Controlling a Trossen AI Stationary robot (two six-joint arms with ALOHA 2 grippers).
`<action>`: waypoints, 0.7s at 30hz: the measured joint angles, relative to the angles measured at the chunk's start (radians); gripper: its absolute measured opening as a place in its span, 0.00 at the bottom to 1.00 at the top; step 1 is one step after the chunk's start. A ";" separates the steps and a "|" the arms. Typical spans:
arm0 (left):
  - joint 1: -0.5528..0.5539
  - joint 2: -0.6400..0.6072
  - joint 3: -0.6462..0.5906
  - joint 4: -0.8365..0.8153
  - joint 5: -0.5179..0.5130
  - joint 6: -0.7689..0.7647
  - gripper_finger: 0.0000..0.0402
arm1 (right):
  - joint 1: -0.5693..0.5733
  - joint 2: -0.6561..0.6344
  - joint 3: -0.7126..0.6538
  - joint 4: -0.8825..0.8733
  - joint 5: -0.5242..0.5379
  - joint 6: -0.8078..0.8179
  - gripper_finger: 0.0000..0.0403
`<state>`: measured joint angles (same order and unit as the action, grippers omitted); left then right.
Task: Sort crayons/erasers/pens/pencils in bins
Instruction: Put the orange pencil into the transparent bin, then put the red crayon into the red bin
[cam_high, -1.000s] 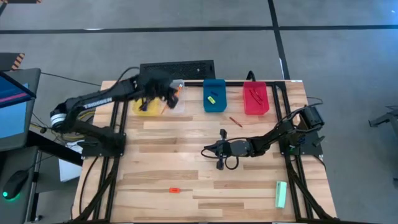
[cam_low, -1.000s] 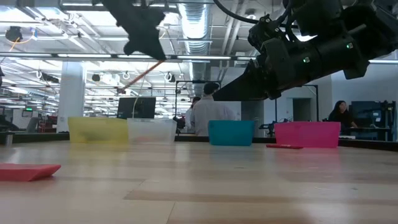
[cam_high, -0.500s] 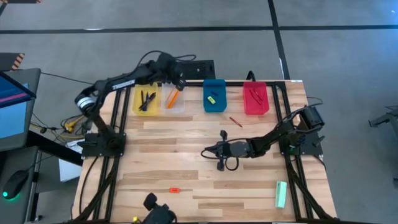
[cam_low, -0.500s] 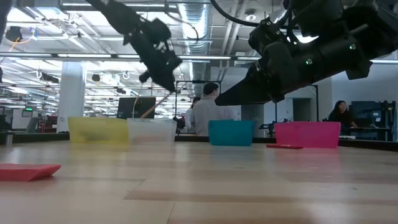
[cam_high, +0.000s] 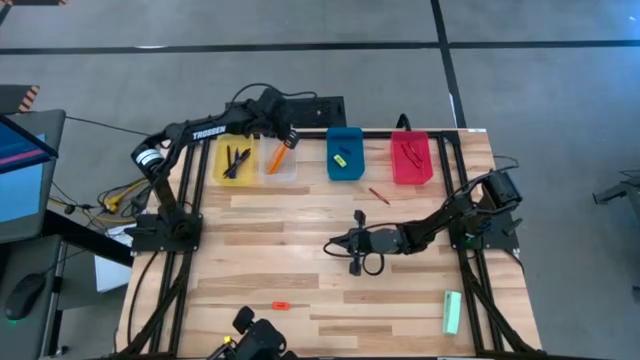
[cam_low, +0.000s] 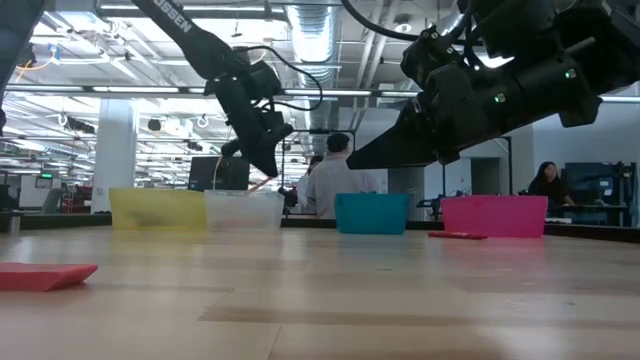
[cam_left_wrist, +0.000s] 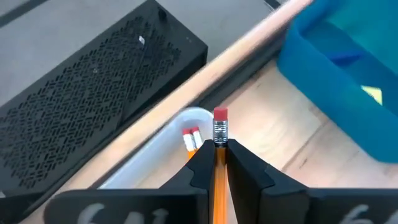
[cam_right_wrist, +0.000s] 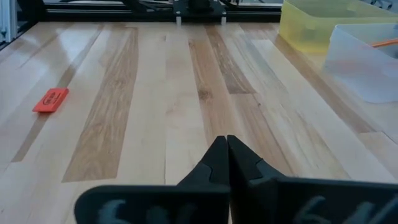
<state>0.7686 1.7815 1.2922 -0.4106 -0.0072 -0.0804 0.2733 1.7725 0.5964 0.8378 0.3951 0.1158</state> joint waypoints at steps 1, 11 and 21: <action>0.001 0.002 0.000 0.006 0.000 -0.006 0.05 | 0.000 0.000 0.000 0.000 0.000 0.000 0.01; 0.006 0.006 -0.025 0.011 0.002 -0.011 0.06 | 0.000 0.000 0.000 0.002 0.000 0.000 0.01; 0.006 0.006 -0.029 0.018 -0.002 -0.001 0.20 | 0.000 0.000 0.000 0.001 0.000 0.000 0.01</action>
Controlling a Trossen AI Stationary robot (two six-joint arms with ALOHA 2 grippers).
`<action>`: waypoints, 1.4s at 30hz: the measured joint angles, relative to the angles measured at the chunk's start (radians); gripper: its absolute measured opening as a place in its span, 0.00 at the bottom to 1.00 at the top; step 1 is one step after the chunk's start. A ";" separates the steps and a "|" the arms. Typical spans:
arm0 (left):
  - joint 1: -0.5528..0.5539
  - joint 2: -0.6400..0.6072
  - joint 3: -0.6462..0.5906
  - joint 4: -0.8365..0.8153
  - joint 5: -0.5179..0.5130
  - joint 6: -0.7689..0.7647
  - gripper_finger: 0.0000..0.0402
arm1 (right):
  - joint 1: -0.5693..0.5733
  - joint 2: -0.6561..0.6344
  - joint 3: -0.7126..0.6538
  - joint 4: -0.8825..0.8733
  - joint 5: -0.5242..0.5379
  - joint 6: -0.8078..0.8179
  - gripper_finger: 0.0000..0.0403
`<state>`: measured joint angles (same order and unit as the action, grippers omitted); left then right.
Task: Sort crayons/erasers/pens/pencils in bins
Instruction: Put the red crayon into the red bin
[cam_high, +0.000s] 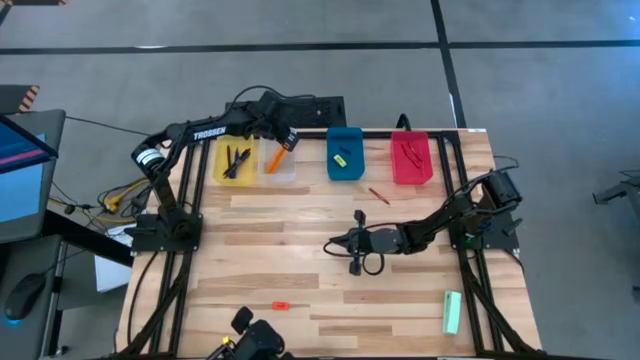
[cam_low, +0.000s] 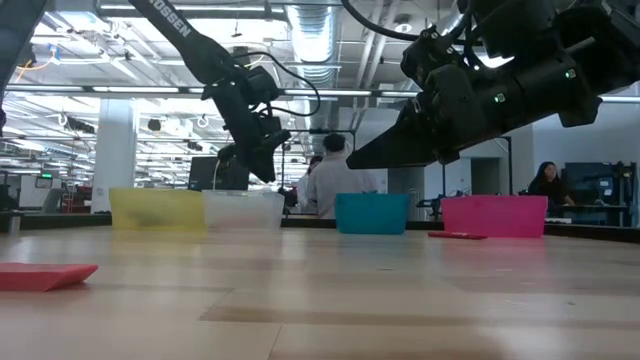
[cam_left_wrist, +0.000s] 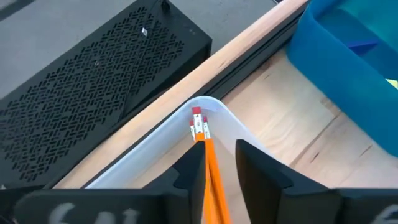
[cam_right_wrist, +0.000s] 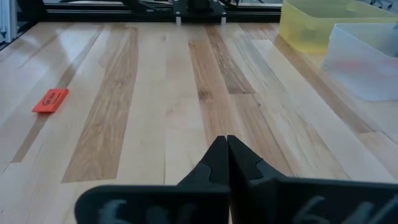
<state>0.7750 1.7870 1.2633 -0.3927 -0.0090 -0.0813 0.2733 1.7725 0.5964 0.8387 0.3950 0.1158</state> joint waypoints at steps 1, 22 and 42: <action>0.000 0.000 0.000 0.000 0.000 0.009 0.21 | 0.000 0.000 0.000 0.000 0.000 0.000 0.01; -0.399 -0.392 -0.498 0.568 -0.056 0.195 0.02 | -0.022 0.000 0.000 -0.023 0.026 0.013 0.01; -0.680 -0.527 -0.975 1.210 -0.048 0.166 0.00 | 0.020 -0.275 0.007 -0.430 0.110 0.087 0.01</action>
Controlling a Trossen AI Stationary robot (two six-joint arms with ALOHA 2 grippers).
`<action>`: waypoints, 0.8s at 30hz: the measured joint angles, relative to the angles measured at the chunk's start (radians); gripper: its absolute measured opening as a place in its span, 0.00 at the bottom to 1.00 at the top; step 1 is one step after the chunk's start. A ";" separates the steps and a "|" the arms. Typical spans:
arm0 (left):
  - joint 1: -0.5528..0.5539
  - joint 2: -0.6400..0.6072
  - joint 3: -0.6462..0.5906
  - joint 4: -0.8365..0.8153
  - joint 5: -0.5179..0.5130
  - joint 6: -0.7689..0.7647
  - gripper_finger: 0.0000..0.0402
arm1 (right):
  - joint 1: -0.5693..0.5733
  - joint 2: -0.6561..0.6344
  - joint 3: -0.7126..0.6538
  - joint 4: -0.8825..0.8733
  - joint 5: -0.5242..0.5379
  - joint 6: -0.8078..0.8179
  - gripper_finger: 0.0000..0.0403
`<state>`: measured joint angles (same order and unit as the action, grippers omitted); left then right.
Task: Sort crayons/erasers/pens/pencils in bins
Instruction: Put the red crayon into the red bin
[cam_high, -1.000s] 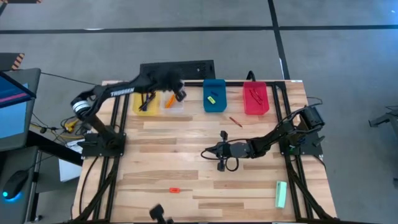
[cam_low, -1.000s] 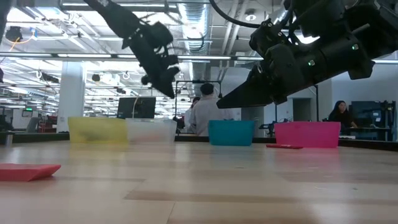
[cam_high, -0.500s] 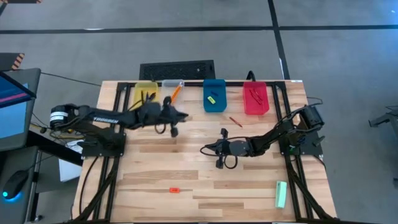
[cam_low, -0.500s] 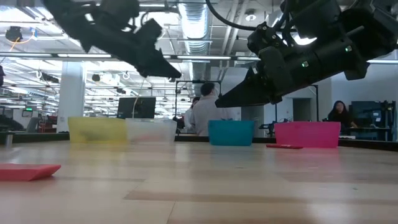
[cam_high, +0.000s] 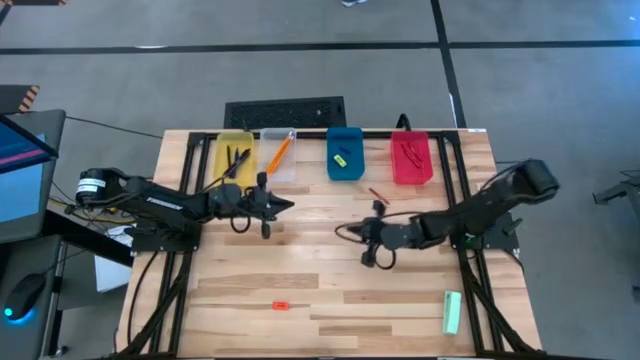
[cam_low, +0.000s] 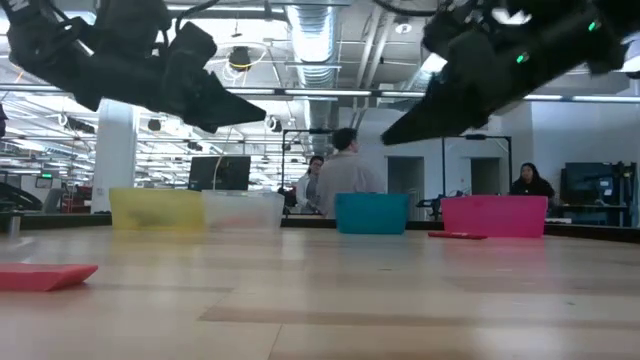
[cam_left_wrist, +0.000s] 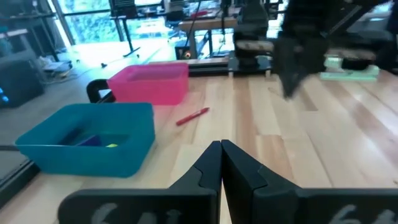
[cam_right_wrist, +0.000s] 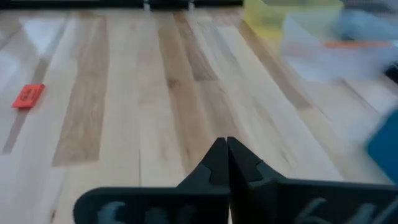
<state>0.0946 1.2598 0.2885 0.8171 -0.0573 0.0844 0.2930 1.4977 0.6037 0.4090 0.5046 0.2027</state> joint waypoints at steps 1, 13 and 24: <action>-0.002 0.000 -0.007 0.010 0.006 -0.001 0.00 | 0.002 -0.041 0.000 -0.081 0.010 0.027 0.01; -0.003 0.000 -0.012 0.020 0.078 0.013 0.00 | -0.140 -0.397 0.000 -0.883 -0.005 0.505 0.11; -0.003 0.000 -0.012 0.010 0.078 0.013 0.00 | -0.460 -0.238 -0.001 -0.868 -0.239 0.379 0.34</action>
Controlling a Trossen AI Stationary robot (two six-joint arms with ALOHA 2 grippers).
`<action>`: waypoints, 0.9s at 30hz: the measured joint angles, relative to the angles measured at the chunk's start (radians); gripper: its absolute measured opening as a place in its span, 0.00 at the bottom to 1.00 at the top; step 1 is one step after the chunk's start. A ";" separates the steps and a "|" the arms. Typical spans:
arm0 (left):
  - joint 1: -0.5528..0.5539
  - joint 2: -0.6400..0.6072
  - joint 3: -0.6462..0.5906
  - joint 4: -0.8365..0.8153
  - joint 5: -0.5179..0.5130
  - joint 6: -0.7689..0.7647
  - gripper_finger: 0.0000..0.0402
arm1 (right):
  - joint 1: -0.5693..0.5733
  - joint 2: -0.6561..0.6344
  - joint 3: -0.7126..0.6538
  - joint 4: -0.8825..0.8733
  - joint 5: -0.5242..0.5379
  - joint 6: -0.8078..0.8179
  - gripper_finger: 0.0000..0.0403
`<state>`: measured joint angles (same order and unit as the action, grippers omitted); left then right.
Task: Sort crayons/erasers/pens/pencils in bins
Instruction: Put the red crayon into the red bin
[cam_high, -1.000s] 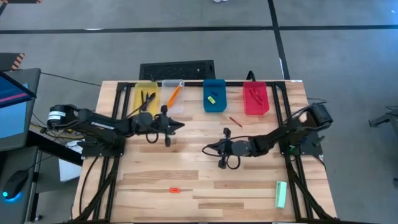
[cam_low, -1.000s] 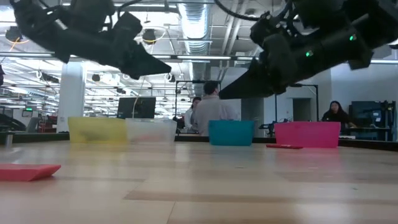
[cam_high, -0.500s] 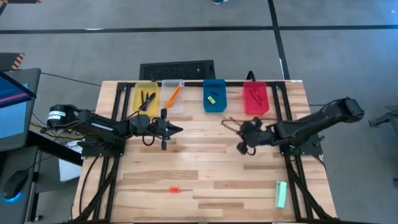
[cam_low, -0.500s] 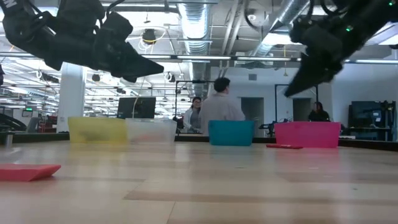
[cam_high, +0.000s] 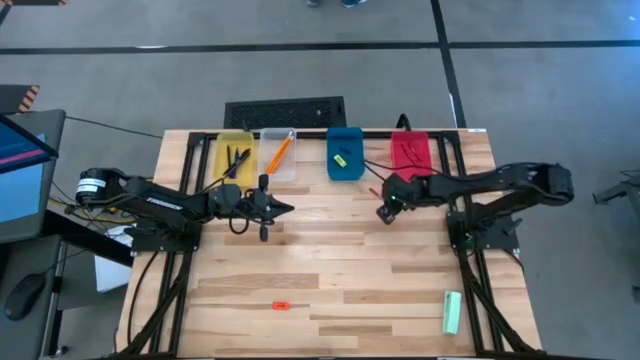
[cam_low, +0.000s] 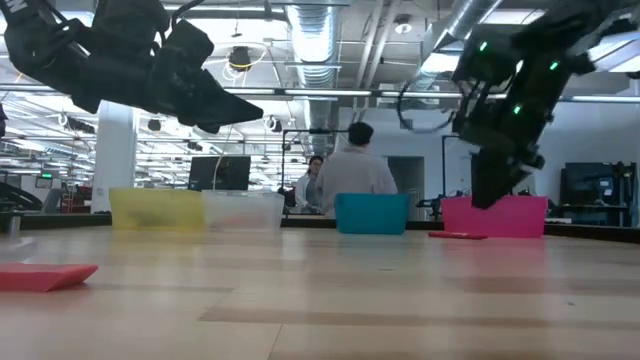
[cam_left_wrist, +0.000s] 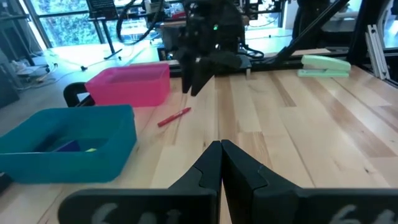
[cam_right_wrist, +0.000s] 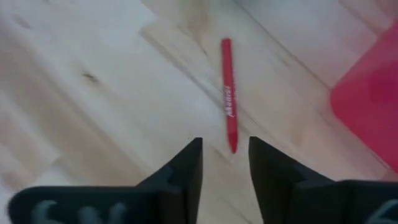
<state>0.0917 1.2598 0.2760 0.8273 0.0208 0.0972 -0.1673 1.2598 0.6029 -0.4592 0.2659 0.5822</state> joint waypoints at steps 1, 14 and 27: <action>0.000 0.000 0.000 -0.001 0.000 0.001 0.00 | -0.019 0.018 0.000 0.004 -0.007 -0.010 0.36; 0.000 0.000 0.000 -0.024 0.000 0.000 0.00 | -0.112 0.244 0.086 0.028 -0.012 -0.132 0.43; 0.000 0.000 0.000 -0.031 0.002 -0.001 0.00 | -0.134 0.314 0.099 0.052 -0.095 -0.147 0.28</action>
<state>0.0914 1.2602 0.2764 0.7967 0.0223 0.0959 -0.3009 1.5740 0.7022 -0.4076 0.1709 0.4351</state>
